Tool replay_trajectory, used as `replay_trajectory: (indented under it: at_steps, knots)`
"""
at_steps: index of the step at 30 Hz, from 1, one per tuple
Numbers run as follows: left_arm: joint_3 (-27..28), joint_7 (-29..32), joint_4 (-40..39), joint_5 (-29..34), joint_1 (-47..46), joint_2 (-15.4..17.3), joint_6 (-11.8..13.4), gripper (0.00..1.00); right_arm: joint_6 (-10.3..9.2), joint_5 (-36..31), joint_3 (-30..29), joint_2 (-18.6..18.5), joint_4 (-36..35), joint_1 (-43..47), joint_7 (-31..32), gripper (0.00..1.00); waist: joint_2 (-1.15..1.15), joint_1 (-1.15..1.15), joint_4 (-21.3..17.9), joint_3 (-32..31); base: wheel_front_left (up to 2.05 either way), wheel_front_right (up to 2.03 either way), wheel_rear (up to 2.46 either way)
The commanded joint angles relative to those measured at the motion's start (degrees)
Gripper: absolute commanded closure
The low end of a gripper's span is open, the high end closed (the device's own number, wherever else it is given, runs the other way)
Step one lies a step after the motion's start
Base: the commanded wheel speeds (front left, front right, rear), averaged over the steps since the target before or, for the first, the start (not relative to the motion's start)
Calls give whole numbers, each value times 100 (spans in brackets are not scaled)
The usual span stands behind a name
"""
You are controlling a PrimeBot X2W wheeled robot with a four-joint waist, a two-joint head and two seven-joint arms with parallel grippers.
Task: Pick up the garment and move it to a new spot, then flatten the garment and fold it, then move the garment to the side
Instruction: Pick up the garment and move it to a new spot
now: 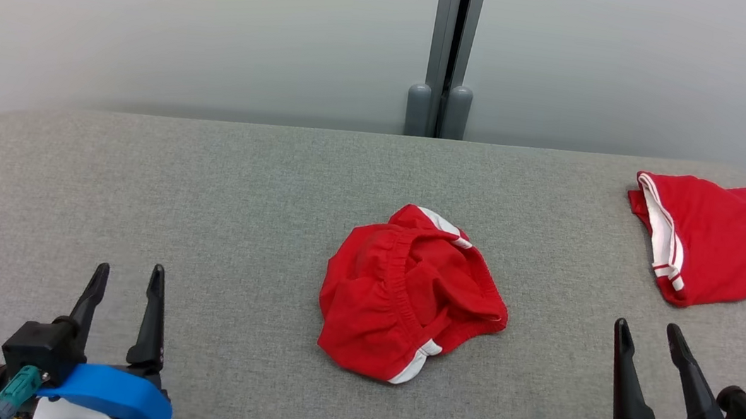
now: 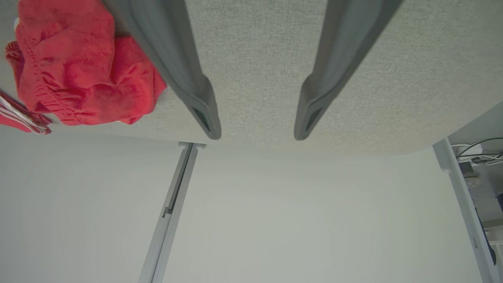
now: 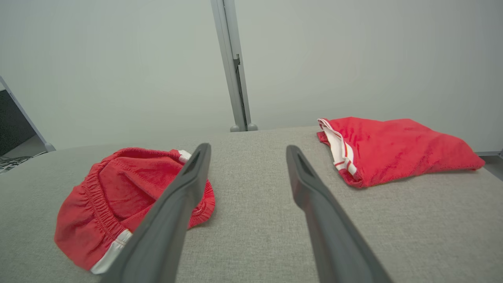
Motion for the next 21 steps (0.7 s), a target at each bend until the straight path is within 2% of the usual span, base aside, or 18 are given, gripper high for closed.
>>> replay_trajectory:
  at_steps: [1,8,12,21]
  knots:
    - [38,-24,8,55,44,38,18,0,1,15,2,-6,36,111,-37,0,0,0,-3,-13,0,0,0]
    - [141,-79,143,132,369,141,41,0,1,236,17,-7,269,231,-21,0,0,0,13,-158,0,0,0]
    - [171,-92,232,104,521,93,48,0,1,257,32,-7,362,227,-43,0,0,0,19,-194,0,0,0]
    - [231,-99,240,131,439,70,58,0,1,189,-66,-7,455,313,-114,0,0,0,68,-244,0,0,0]
